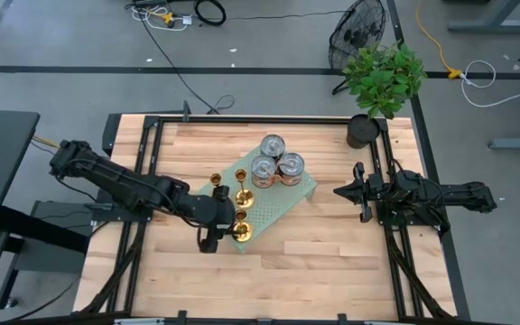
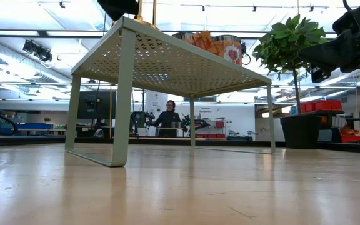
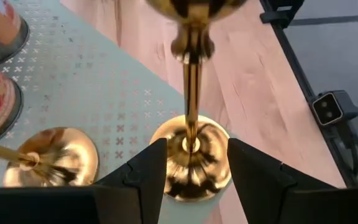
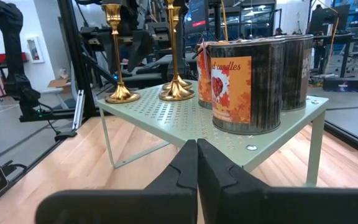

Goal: Pick & Place candle stick holders
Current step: Put the gold candle holder on the shelf

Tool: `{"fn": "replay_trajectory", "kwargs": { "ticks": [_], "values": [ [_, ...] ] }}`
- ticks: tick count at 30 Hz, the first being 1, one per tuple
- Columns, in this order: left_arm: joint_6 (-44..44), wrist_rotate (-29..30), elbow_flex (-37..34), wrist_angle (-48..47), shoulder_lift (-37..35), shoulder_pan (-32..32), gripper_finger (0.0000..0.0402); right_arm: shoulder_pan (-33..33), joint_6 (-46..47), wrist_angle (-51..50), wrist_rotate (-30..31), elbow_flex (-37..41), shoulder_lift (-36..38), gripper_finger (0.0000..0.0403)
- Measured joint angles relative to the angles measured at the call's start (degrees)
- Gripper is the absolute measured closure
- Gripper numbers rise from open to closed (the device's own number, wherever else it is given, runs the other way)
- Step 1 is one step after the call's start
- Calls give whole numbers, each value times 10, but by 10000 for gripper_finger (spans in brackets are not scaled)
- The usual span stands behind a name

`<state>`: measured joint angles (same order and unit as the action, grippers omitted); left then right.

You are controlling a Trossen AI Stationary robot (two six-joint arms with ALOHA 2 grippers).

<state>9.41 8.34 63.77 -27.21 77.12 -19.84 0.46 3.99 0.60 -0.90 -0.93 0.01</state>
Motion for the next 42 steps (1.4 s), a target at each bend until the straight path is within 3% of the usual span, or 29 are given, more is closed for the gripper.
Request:
{"fn": "replay_trajectory", "kwargs": {
  "ticks": [12, 24, 36, 42],
  "values": [
    [8, -7, 2, -45, -16, -5, 223, 0, 0, 0, 0, 0, 0, 400],
    [-6, 9, 65, -145, -15, -19, 223, 0, 0, 0, 0, 0, 0, 400],
    [49, -21, 82, -199, -18, -75, 223, 0, 0, 0, 0, 0, 0, 400],
    [81, -1, 82, -200, -18, -124, 223, 0, 0, 0, 0, 0, 0, 400]
  ]
}}
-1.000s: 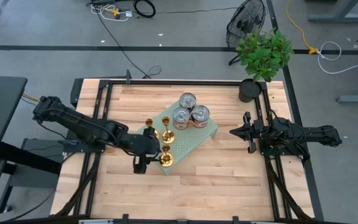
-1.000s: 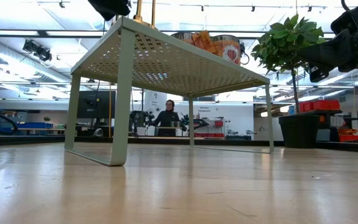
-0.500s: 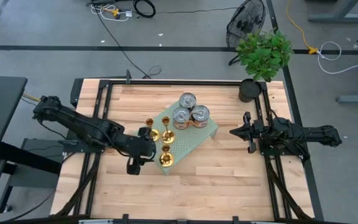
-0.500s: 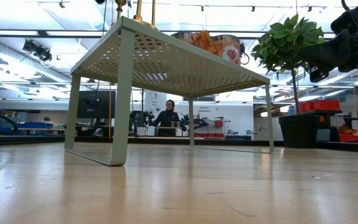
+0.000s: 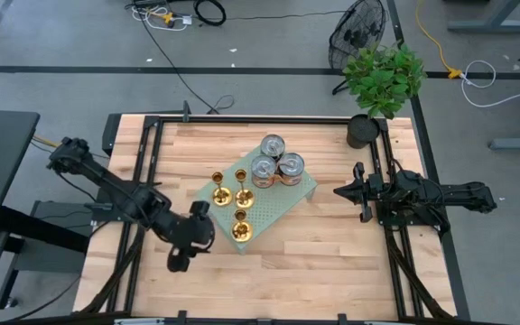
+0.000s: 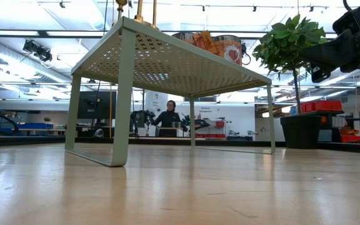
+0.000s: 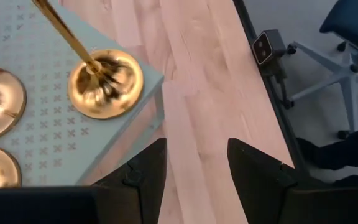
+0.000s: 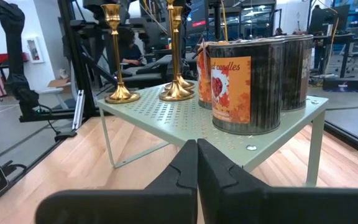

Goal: Pick & Place candle stick holders
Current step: Put the gold candle holder on the shelf

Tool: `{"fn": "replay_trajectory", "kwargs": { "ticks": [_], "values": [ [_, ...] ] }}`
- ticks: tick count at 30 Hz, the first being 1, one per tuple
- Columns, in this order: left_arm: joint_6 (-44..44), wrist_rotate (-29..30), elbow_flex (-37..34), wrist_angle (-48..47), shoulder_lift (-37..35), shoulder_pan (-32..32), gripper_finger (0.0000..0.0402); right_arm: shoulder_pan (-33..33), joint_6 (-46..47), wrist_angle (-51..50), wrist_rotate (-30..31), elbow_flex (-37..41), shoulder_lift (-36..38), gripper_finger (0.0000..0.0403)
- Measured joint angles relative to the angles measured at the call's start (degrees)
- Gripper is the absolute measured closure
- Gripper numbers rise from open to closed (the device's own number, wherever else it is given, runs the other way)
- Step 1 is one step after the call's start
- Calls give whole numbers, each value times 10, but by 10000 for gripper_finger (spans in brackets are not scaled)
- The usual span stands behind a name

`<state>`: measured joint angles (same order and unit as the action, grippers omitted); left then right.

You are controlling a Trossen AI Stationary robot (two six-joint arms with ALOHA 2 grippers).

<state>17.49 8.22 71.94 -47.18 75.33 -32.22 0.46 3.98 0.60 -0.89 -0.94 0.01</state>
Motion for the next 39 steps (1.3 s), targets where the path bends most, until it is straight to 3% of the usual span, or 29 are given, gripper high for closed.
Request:
{"fn": "replay_trajectory", "kwargs": {
  "ticks": [8, 15, 18, 23, 31, 39],
  "values": [
    [-4, 40, -7, 17, 21, -49, 223, 0, 0, 0, 0, 0, 0, 400],
    [-17, 37, -35, 122, 56, -83, 223, 0, 0, 0, 0, 0, 0, 400],
    [-50, 64, -40, 162, 69, -96, 230, 0, 0, 0, 0, 0, 0, 400],
    [-105, 133, -40, 230, 83, -115, 260, 0, 0, 0, 0, 0, 0, 400],
    [-124, 142, -40, 363, 101, -130, 321, 0, 0, 0, 0, 0, 0, 400],
    [-131, 166, -40, 370, 138, -117, 364, 0, 0, 0, 0, 0, 0, 400]
  ]
}}
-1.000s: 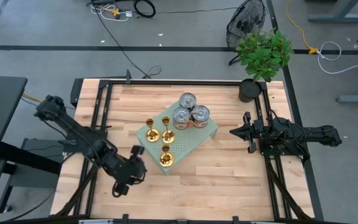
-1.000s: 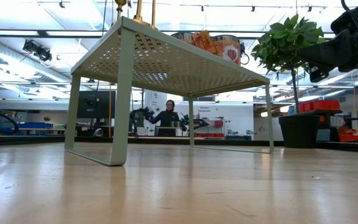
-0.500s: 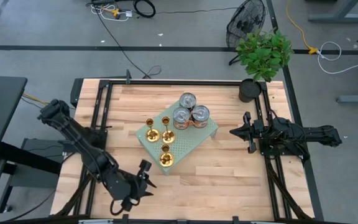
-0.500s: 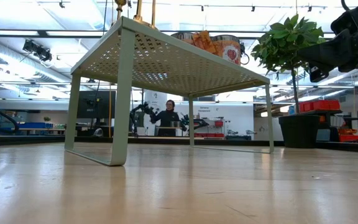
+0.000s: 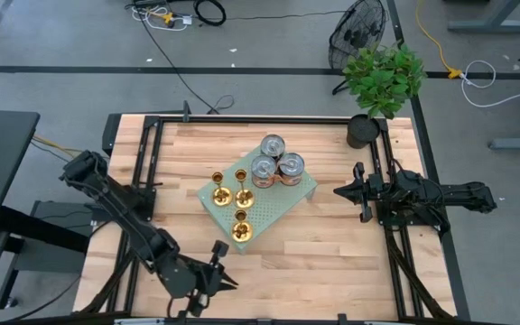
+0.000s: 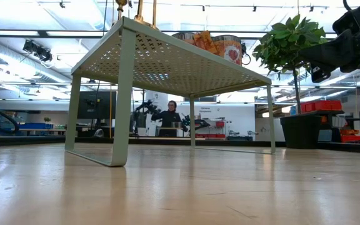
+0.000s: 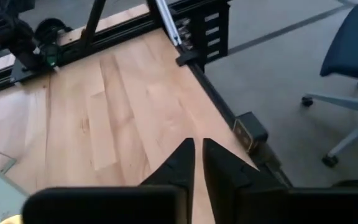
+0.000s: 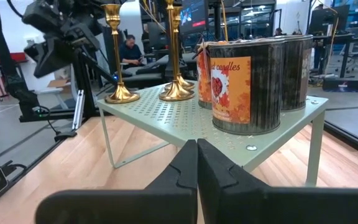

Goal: Pick & Place candle stick holders
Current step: Put the gold candle holder on the shelf

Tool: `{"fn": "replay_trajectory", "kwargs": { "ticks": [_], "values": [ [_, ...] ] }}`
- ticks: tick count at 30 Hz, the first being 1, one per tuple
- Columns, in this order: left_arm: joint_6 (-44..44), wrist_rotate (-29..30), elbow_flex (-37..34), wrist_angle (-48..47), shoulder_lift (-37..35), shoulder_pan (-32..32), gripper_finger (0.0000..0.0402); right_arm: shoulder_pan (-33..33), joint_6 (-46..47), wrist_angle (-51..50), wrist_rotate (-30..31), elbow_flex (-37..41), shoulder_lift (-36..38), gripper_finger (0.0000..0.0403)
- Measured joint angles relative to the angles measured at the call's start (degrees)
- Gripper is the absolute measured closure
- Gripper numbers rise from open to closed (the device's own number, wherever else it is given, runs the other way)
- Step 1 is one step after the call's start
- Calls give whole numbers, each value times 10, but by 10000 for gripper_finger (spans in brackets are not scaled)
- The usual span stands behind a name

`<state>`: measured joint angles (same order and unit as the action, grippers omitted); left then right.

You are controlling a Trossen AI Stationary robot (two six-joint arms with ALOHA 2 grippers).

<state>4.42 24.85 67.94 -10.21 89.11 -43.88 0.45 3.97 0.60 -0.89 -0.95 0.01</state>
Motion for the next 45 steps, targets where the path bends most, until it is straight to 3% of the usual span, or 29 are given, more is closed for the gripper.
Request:
{"fn": "replay_trajectory", "kwargs": {
  "ticks": [8, 15, 28, 40, 45],
  "values": [
    [-1, 11, 0, 30, 36, 53, 394, 0, 0, 0, 0, 0, 0, 400],
    [13, 18, 0, 37, 57, 90, 396, 0, 0, 0, 0, 0, 0, 400],
    [41, 21, 0, 69, 53, 83, 399, 0, 0, 0, 0, 0, 0, 400],
    [97, 166, 1, 61, 34, -25, 400, 0, 0, 0, 0, 0, 0, 400],
    [115, 260, 1, 64, 34, -40, 401, 0, 0, 0, 0, 0, 0, 400]
  ]
}}
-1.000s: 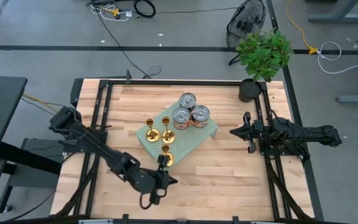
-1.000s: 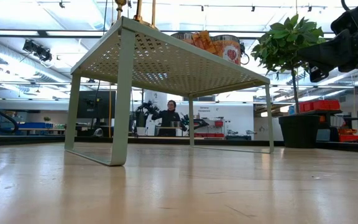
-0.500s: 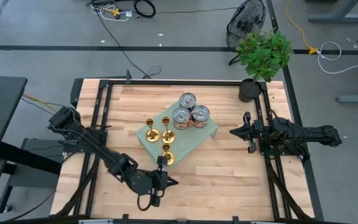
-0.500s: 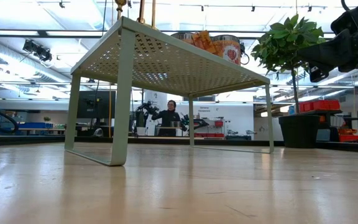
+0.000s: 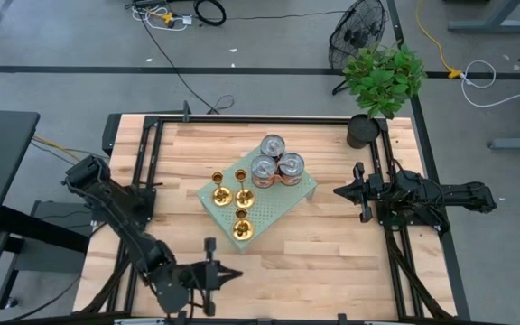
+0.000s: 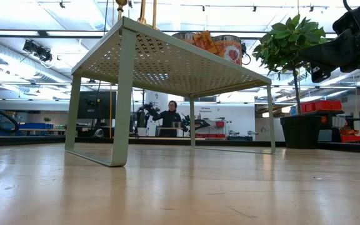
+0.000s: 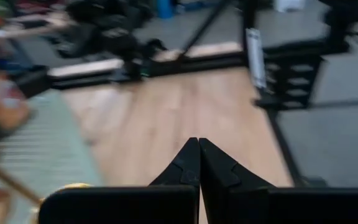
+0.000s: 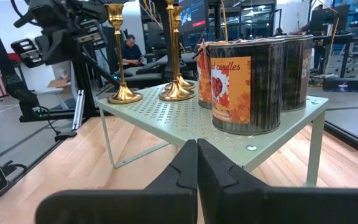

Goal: Pick & Place candle stick holders
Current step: Put the gold candle holder on the shelf

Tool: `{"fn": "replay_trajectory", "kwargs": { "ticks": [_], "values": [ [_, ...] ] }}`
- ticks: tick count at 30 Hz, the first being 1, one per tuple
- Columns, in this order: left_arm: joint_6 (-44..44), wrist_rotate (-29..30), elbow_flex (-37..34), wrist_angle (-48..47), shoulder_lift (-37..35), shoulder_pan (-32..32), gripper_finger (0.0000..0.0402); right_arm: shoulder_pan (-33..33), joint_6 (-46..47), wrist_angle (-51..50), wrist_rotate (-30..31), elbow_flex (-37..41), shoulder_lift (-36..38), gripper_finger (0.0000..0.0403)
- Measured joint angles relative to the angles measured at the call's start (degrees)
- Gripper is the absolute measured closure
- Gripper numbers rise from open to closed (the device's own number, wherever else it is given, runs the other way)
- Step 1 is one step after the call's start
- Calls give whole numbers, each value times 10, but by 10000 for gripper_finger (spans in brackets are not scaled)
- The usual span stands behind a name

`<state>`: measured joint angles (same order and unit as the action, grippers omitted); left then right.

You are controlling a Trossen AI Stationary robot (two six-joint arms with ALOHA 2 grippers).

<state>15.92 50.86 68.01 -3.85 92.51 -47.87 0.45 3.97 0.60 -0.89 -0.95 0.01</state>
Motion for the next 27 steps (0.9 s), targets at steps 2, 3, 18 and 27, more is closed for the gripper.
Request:
{"fn": "replay_trajectory", "kwargs": {
  "ticks": [2, 3, 18, 27],
  "values": [
    [0, 32, 0, 6, 0, 6, 401, 0, 0, 0, 0, 0, 0, 400],
    [1, 39, 0, 8, 0, 10, 401, 0, 0, 0, 0, 0, 0, 400],
    [80, 60, 0, 6, 1, 85, 401, 0, 0, 0, 0, 0, 0, 400],
    [90, 81, 0, 6, 1, 99, 401, 0, 0, 0, 0, 0, 0, 400]
  ]
}}
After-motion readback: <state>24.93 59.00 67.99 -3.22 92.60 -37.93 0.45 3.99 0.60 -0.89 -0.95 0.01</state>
